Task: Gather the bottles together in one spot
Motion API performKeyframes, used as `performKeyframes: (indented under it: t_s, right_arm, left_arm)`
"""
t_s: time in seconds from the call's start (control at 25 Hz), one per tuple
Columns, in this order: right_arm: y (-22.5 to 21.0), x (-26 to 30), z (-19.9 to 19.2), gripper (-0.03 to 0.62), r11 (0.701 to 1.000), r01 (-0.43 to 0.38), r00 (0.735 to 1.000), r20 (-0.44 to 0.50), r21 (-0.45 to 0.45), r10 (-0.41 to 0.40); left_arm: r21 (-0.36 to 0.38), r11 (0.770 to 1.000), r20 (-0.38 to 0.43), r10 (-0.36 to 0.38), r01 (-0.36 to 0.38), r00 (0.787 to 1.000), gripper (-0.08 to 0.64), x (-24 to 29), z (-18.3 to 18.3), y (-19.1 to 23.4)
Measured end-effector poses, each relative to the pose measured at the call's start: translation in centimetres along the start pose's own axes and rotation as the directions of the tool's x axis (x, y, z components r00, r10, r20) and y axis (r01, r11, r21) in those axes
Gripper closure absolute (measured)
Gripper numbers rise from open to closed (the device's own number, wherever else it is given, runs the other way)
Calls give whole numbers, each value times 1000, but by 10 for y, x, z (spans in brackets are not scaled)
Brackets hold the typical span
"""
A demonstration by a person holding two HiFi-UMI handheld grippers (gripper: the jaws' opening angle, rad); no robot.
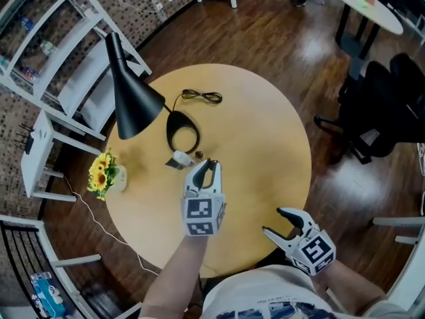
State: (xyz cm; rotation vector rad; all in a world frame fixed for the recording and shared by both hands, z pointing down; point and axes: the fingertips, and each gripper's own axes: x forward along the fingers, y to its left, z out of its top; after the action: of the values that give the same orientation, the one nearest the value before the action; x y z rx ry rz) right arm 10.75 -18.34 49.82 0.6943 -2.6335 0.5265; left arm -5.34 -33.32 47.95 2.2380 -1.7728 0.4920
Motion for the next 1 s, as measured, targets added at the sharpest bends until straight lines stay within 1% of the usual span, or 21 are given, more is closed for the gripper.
performKeyframes:
  t_s: [0.16, 0.32, 0.48, 0.64, 0.84, 1.0]
  right_arm:
    - [-26, -12, -12, 322, 1000, 16, 1000, -26, 20, -15]
    - [-41, -28, -24, 322, 998, 45, 998, -52, 52, -43]
    - [-55, -46, -42, 322, 994, 84, 993, -92, 75, -77]
    - [-57, -51, -51, 322, 992, 109, 988, -117, 61, -102]
    - [-52, -54, -58, 322, 992, 108, 986, -133, 67, -98]
    - [-52, -55, -57, 322, 992, 112, 986, -133, 66, -103]
  left_arm:
    - [-2, 996, -11, 92, -92, 996, 486, 47, -18, 19]
    - [-5, 988, -37, 153, -154, 987, 486, 79, -38, 39]
    - [2, 984, -74, 180, -180, 981, 485, 102, -63, 44]
    - [-6, 978, -87, 209, -211, 974, 485, 114, -78, 56]
    - [-25, 970, -103, 240, -244, 965, 485, 123, -91, 64]
    - [-36, 969, -119, 240, -246, 963, 483, 125, -101, 65]
